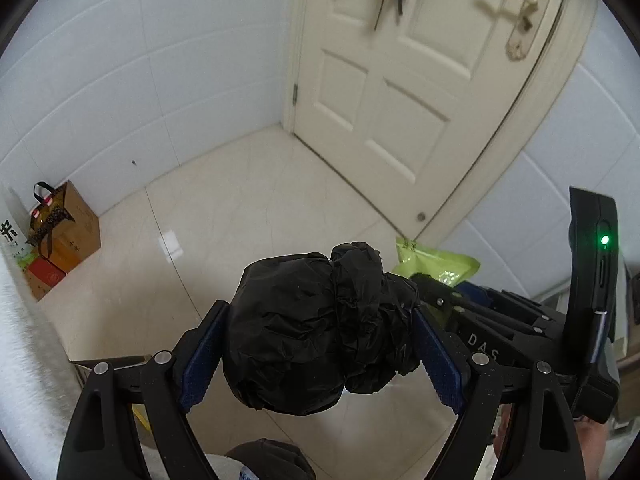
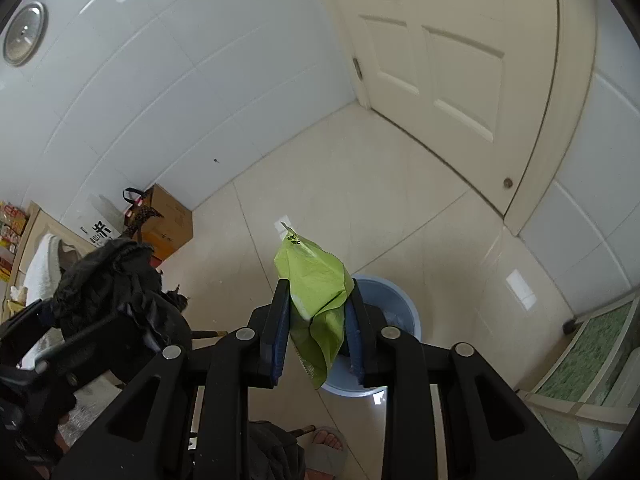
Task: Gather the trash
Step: 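Carry the black bag and green snack bag over to the blue bin, then open both tools over the blue bin to drop the items, then return both open tools to the table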
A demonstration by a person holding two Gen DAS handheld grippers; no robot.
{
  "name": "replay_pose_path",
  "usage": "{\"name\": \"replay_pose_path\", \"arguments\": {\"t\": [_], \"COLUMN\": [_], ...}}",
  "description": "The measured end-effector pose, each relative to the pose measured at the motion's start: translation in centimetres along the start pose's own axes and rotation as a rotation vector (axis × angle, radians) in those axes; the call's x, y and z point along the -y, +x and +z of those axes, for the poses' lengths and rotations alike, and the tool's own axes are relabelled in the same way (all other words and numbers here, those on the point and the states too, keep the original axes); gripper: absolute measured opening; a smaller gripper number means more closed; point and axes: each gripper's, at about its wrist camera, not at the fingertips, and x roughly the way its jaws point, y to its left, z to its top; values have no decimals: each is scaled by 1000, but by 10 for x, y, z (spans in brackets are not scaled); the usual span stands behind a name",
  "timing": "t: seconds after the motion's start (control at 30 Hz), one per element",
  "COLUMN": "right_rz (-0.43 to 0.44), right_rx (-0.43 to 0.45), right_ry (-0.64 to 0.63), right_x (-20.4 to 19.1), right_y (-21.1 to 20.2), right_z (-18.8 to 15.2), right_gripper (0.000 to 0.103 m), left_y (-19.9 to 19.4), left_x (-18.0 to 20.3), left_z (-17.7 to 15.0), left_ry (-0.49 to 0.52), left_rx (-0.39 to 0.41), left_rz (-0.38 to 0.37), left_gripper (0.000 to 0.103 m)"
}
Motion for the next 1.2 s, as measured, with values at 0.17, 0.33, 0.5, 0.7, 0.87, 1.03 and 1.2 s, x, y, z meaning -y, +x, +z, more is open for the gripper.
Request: {"name": "replay_pose_path", "arguments": {"t": [0.17, 0.33, 0.5, 0.7, 0.87, 1.03, 1.2], "right_rz": [-6, -21, -39, -54, -49, -43, -32], "right_rx": [-24, -12, 21, 48, 69, 107, 163], "right_ry": [48, 86, 113, 106, 103, 90, 57], "right_x": [13, 22, 24, 17, 9, -6, -28], "right_y": [13, 8, -5, -19, -34, -58, -91], "right_z": [1, 0, -2, -2, -4, -5, -6], "right_gripper": [51, 81, 99, 103, 103, 103, 103], "left_y": [34, 40, 43, 18, -19, -58, -111], "left_x": [4, 10, 22, 24, 19, 14, 3], "left_z": [14, 23, 25, 13, -2, -17, -41], "left_ry": [0, 27, 36, 14, 1, -20, -43], "left_rx": [-91, -92, -95, -60, -5, 60, 147], "left_rz": [33, 80, 117, 106, 108, 102, 106], "left_gripper": [91, 102, 102, 102, 102, 102, 102]}}
